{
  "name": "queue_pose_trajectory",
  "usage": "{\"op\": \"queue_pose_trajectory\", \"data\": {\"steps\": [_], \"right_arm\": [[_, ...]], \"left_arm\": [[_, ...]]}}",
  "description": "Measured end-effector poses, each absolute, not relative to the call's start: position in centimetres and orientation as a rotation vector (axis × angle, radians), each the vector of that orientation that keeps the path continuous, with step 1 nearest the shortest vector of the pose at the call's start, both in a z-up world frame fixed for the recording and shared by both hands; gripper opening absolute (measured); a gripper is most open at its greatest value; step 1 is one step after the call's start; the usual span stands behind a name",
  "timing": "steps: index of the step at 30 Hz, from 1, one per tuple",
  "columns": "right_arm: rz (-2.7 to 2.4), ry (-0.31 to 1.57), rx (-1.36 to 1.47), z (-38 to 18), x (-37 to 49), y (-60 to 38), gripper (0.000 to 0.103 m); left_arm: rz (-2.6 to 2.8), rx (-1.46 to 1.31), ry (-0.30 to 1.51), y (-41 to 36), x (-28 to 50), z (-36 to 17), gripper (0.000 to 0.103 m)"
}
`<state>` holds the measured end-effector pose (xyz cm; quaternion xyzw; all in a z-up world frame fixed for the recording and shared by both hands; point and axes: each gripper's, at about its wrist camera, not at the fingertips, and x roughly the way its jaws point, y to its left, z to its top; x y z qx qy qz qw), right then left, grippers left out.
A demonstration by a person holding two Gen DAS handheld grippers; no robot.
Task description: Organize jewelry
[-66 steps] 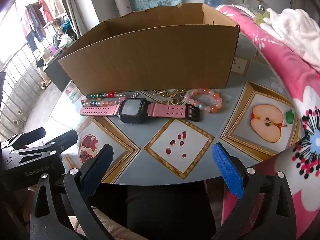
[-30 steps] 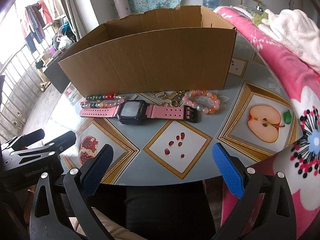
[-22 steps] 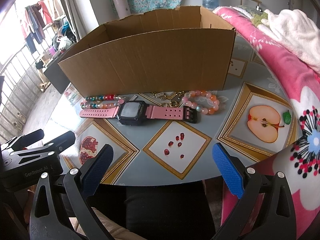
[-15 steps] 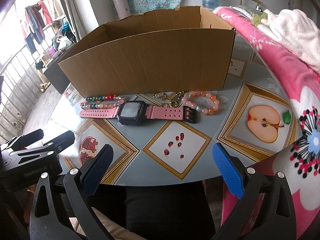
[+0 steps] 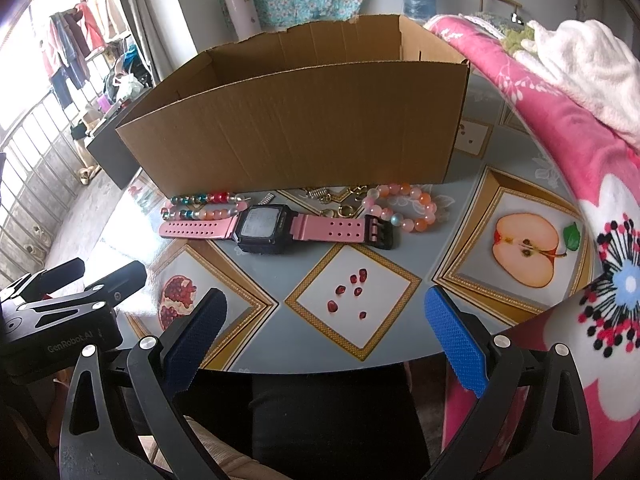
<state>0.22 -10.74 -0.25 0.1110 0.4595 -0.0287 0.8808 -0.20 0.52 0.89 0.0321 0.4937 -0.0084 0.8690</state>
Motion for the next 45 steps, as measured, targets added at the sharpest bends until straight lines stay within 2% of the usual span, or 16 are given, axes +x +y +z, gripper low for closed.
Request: {"op": "queue_pose_trajectory", "data": {"steps": [34,45], "right_arm": [[-0.075,0.958,0.234,0.1,0.4,-11.5,0.095],[-0.044,0.854,0.172,1.3,1.3,-13.0,0.095]], "left_arm": [[-0.032,0.038,1.043,1.6,0.1,0.4,0.098],[-0.138,-0.061,0.9,4.4,0.7,0.5,0.098]]}}
